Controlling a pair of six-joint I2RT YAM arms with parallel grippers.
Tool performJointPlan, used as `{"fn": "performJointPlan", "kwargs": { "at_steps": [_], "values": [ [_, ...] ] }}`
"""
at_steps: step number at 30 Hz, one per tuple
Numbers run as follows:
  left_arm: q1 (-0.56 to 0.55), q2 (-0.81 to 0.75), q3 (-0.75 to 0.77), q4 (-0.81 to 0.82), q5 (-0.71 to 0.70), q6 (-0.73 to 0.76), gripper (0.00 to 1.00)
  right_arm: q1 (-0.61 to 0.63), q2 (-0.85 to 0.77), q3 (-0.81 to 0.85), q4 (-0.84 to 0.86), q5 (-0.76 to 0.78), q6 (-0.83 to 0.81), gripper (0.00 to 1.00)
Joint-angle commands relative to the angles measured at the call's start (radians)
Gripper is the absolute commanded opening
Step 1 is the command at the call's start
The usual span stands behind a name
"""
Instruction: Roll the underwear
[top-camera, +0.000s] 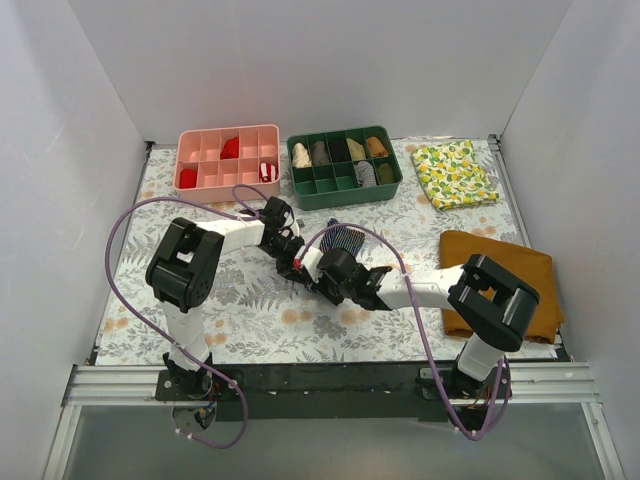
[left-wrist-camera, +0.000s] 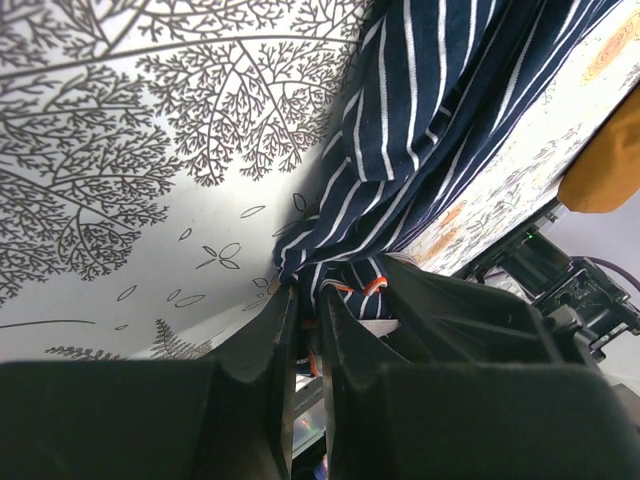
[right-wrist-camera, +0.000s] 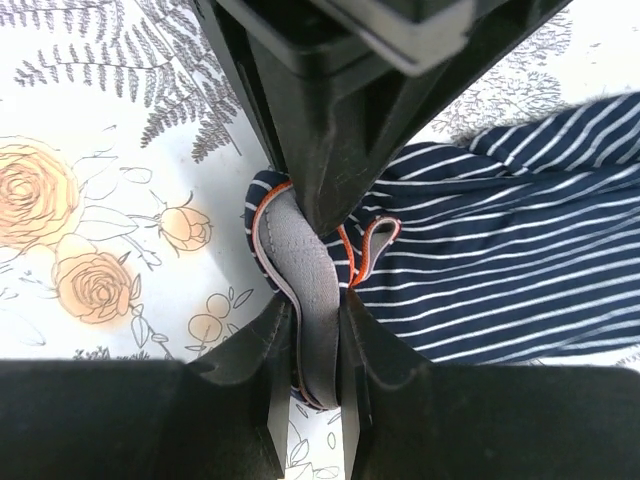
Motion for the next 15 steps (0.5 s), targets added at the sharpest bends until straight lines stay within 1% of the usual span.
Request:
{"fn": "performJointPlan", "kwargs": {
  "at_steps": [1, 2, 3, 5, 7, 10, 11, 14, 15],
  "values": [
    [0.010, -0.047, -0.037, 0.037, -0.100, 0.009, 0.14, -0.036, 0.052, -0.005, -0.164, -0.220, 0.033, 0.12],
    [0.011, -0.055, -0.042, 0.047, -0.101, 0.003, 0.18, -0.042, 0.062, 0.009, -0.170, -0.250, 0.029, 0.12],
    [0.013, -0.067, -0.051, 0.063, -0.109, -0.005, 0.20, -0.051, 0.067, 0.018, -0.181, -0.304, 0.029, 0.12],
    [0.016, -0.104, -0.057, 0.079, -0.123, -0.025, 0.22, -0.064, 0.075, 0.024, -0.181, -0.346, 0.034, 0.12],
    [0.025, -0.127, -0.066, 0.096, -0.152, -0.038, 0.31, -0.090, 0.078, 0.032, -0.184, -0.408, 0.040, 0.12],
    [0.048, -0.190, -0.079, 0.116, -0.187, -0.058, 0.33, -0.122, 0.079, 0.038, -0.184, -0.491, 0.048, 0.11],
    [0.054, -0.205, -0.082, 0.125, -0.196, -0.066, 0.37, -0.131, 0.079, 0.040, -0.184, -0.513, 0.049, 0.11],
    [0.072, -0.274, -0.098, 0.139, -0.244, -0.074, 0.42, -0.162, 0.079, 0.041, -0.179, -0.602, 0.065, 0.12],
    [0.080, -0.308, -0.105, 0.145, -0.253, -0.075, 0.43, -0.180, 0.081, 0.038, -0.170, -0.654, 0.075, 0.12]
  ]
}}
